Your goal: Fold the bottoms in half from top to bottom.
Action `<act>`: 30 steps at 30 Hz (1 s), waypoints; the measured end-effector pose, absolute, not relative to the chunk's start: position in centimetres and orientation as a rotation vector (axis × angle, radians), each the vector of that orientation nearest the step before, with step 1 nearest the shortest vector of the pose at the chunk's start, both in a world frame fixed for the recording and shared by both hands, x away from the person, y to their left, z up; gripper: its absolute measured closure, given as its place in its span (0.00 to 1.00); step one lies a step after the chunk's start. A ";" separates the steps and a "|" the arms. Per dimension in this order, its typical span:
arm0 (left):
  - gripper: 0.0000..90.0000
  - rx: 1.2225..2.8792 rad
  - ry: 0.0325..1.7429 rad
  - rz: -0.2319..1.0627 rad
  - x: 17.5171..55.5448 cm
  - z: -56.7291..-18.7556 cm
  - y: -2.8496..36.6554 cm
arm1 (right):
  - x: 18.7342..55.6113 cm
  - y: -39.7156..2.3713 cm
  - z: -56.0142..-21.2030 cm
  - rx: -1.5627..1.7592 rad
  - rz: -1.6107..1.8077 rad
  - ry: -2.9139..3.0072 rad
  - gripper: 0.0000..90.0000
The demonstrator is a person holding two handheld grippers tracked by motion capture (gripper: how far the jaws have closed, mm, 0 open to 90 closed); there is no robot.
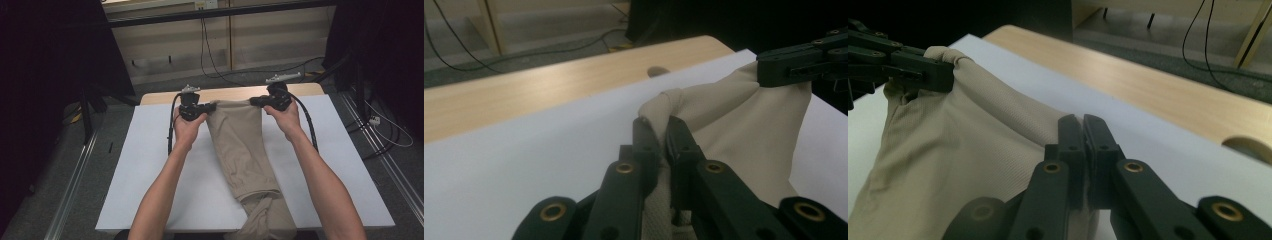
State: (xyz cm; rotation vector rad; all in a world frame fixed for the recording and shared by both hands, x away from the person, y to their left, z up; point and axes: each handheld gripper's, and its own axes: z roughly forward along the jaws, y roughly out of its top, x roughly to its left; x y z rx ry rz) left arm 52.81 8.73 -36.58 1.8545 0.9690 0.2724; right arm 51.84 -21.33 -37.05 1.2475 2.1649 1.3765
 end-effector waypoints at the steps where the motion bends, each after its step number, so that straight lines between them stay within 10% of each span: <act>1: 0.95 1.857 0.970 0.283 52.9 -36.1 9.0 | 52.0 -21.1 -36.5 1.244 1.382 2.159 0.98; 21: 0.95 1.805 0.992 0.354 58.6 -30.7 7.3 | 56.1 -21.3 -29.6 1.269 1.368 1.989 0.98; 25: 0.54 1.826 1.079 0.415 59.1 -32.4 6.7 | 56.9 -21.4 -30.2 1.327 1.254 1.927 0.55; 30: 0.37 1.896 1.061 0.440 58.1 -34.0 7.2 | 56.4 -22.1 -31.5 1.334 1.195 1.970 0.47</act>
